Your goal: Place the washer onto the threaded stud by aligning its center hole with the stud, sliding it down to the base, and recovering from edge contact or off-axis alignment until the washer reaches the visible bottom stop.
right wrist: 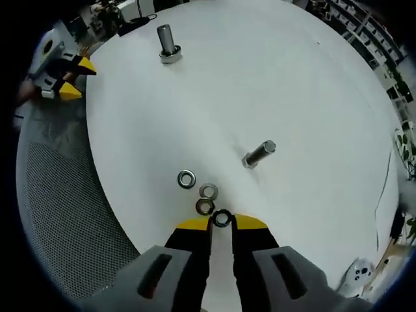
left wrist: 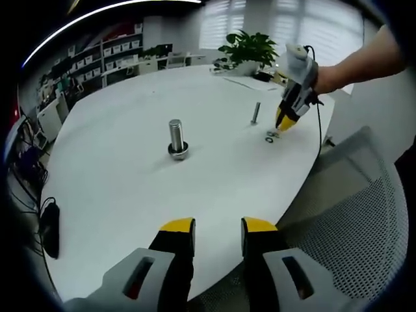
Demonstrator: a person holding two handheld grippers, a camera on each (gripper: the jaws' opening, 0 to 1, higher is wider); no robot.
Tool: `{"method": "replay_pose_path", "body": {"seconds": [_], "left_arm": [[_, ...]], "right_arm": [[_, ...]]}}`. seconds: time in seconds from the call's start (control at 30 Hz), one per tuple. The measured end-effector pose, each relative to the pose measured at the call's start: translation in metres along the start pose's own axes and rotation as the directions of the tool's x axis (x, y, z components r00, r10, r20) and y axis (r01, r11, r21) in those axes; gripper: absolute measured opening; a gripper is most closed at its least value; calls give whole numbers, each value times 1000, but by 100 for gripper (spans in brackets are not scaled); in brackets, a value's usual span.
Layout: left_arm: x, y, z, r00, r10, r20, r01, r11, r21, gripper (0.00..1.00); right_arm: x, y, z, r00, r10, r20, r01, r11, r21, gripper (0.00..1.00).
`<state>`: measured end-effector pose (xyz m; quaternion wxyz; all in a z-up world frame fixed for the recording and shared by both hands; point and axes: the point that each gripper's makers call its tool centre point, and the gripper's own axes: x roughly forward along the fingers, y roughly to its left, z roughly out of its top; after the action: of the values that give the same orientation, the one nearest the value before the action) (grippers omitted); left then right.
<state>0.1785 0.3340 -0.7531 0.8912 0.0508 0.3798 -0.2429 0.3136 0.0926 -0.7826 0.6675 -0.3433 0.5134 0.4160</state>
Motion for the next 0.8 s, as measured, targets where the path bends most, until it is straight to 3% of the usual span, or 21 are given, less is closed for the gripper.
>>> {"method": "replay_pose_path", "body": {"seconds": [0.37,0.8], "left_arm": [[1,0,-1,1000,-4,-7,4,1000,-5,26],[1,1,-2,1000,1,-11,-1,1000,1,26]], "right_arm": [[-23,-15,26,996,-15,86,12,999,39,13],[-38,-23,48,990,-36,136,38,999,-9,13]]}}
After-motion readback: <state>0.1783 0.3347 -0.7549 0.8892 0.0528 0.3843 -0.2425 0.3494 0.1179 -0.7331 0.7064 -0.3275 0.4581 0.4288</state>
